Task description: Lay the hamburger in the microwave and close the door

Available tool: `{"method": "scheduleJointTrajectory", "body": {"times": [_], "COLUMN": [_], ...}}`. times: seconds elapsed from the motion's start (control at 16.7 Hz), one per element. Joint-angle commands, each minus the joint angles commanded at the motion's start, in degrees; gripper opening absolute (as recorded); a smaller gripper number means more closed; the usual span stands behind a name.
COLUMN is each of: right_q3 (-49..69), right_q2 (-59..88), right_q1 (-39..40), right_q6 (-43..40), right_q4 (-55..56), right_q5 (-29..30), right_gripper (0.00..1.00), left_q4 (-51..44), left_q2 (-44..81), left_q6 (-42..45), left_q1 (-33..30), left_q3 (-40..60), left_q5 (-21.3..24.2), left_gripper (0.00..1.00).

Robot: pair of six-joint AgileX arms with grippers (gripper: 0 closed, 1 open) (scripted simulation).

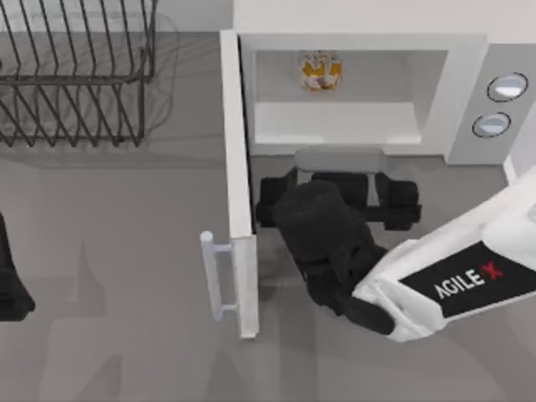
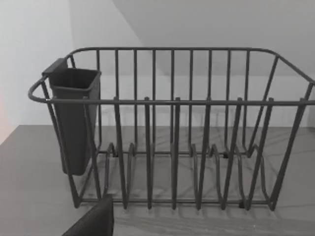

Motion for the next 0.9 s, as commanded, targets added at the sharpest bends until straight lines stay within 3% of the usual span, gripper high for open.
{"method": "scheduleJointTrajectory", "body": {"times": [0.42, 0.9], "right_q3": [4.3, 4.6], "right_q2": [-12.7, -14.8], "right_q1": [0.0, -0.2], "right_q6": [-0.1, -0.2], "right_q4": [-18.1, -19.9], "right_q5": [-0.2, -0.6], "right_gripper": [1.0, 1.0], "left_q4": [0.0, 0.0], "left_q2": [0.0, 0.0], "left_q6": [0.0, 0.0], "left_q1": [0.0, 0.0], "left_q3": [0.0, 0.0], "left_q5": [0.0, 0.0], "left_gripper": [1.0, 1.0]}}
